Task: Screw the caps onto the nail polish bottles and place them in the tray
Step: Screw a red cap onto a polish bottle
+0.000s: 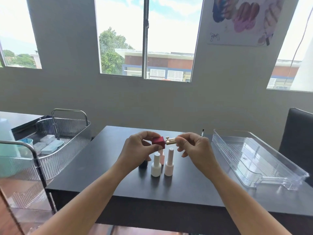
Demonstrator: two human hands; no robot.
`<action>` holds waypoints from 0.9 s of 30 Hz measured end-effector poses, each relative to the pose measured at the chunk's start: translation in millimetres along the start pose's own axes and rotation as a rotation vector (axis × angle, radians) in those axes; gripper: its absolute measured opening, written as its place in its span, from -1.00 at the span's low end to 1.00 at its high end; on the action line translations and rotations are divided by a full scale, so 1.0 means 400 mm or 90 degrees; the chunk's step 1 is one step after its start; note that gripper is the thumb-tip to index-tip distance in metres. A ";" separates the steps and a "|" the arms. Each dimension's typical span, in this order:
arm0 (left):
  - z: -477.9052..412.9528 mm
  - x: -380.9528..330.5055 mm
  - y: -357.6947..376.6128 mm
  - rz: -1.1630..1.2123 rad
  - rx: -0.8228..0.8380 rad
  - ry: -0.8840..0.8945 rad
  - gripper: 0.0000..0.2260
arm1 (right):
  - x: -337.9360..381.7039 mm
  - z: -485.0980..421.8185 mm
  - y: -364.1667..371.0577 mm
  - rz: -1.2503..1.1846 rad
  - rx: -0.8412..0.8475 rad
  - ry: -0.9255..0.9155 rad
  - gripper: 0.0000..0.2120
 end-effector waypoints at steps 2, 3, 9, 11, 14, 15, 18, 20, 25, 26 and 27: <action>0.001 -0.003 0.002 -0.002 0.001 0.003 -0.72 | -0.008 -0.004 -0.003 0.039 0.007 0.014 -0.79; 0.002 -0.006 0.004 -0.001 0.004 0.006 -0.72 | -0.011 -0.006 -0.004 0.054 0.009 0.021 -0.70; 0.013 -0.014 0.013 0.001 0.019 0.016 -0.74 | -0.018 -0.013 0.002 0.151 0.032 0.036 -0.22; 0.012 -0.011 0.008 -0.004 0.010 0.012 -0.74 | -0.032 -0.016 0.010 0.167 0.067 0.064 -0.18; 0.009 -0.001 -0.006 -0.011 -0.006 -0.001 -0.74 | -0.027 -0.014 0.018 0.145 0.103 0.041 -0.32; 0.007 0.001 -0.011 -0.014 -0.009 -0.003 -0.74 | -0.024 -0.013 0.019 0.136 0.112 0.019 -0.38; 0.004 0.004 -0.016 -0.019 -0.009 -0.005 -0.73 | -0.018 -0.008 0.022 0.130 0.126 -0.044 -0.70; 0.004 0.000 -0.011 -0.018 -0.001 -0.001 -0.73 | -0.013 -0.006 0.023 0.117 0.119 -0.067 -0.87; 0.011 -0.012 0.002 -0.004 0.011 0.011 -0.68 | -0.008 -0.006 0.022 0.124 0.096 -0.059 -0.79; 0.013 -0.015 0.005 -0.003 0.015 0.013 -0.67 | -0.007 -0.006 0.023 0.129 0.092 -0.051 -0.70; 0.014 -0.018 0.007 -0.002 0.017 0.015 -0.67 | -0.007 -0.007 0.024 0.135 0.086 -0.044 -0.62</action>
Point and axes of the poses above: each hand's wrist, its own z-axis away from the middle knuckle, its own y-axis out of the palm, x = y × z, the point moved 9 cm from there along -z, towards the middle knuckle
